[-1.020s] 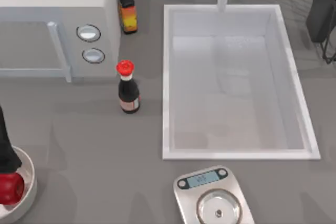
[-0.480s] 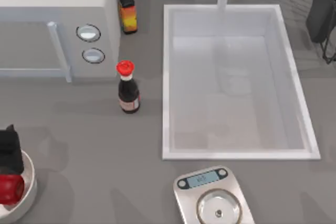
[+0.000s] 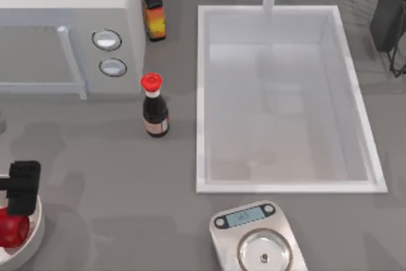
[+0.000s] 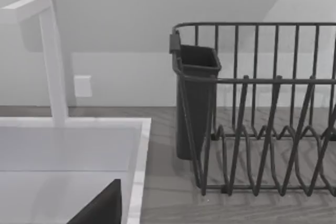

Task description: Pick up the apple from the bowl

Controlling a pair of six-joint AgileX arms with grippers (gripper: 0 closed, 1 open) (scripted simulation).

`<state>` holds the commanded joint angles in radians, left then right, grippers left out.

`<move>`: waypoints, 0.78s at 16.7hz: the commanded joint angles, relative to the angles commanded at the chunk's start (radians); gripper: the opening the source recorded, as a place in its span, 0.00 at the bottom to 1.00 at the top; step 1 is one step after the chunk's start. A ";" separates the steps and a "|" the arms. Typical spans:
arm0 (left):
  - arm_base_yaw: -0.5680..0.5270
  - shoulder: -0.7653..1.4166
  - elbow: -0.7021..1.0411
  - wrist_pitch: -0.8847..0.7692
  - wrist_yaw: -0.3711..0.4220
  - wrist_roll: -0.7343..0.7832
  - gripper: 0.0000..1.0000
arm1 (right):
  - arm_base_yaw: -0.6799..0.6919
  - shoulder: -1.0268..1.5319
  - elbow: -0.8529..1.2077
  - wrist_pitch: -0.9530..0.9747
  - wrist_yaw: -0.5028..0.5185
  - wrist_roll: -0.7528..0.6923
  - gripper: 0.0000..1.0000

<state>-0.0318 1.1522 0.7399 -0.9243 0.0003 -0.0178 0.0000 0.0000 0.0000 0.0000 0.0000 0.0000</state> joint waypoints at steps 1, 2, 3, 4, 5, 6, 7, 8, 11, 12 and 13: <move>-0.002 0.060 0.038 -0.049 0.000 -0.001 1.00 | 0.000 0.000 0.000 0.000 0.000 0.000 1.00; -0.003 0.108 0.069 -0.089 0.000 -0.002 1.00 | 0.000 0.000 0.000 0.000 0.000 0.000 1.00; -0.004 0.147 0.095 -0.122 0.000 -0.002 1.00 | 0.000 0.000 0.000 0.000 0.000 0.000 1.00; -0.005 0.175 0.115 -0.146 0.000 -0.003 1.00 | 0.000 0.000 0.000 0.000 0.000 0.000 1.00; -0.006 0.194 0.129 -0.161 0.000 -0.003 1.00 | 0.000 0.000 0.000 0.000 0.000 0.000 1.00; -0.006 0.201 0.135 -0.168 0.000 -0.003 1.00 | 0.000 0.000 0.000 0.000 0.000 0.000 1.00; -0.006 0.201 0.135 -0.168 0.000 -0.003 1.00 | 0.000 0.000 0.000 0.000 0.000 0.000 1.00; -0.006 0.201 0.135 -0.168 0.000 -0.003 1.00 | 0.000 0.000 0.000 0.000 0.000 0.000 1.00; -0.002 0.199 0.130 -0.163 0.000 -0.003 1.00 | 0.000 0.000 0.000 0.000 0.000 0.000 1.00; -0.002 0.205 0.121 -0.150 0.000 -0.003 1.00 | 0.000 0.000 0.000 0.000 0.000 0.000 1.00; -0.001 0.216 0.106 -0.127 0.000 -0.002 1.00 | 0.000 0.000 0.000 0.000 0.000 0.000 1.00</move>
<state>-0.0333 1.3686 0.8460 -1.0517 0.0003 -0.0201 0.0000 0.0000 0.0000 0.0000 0.0000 0.0000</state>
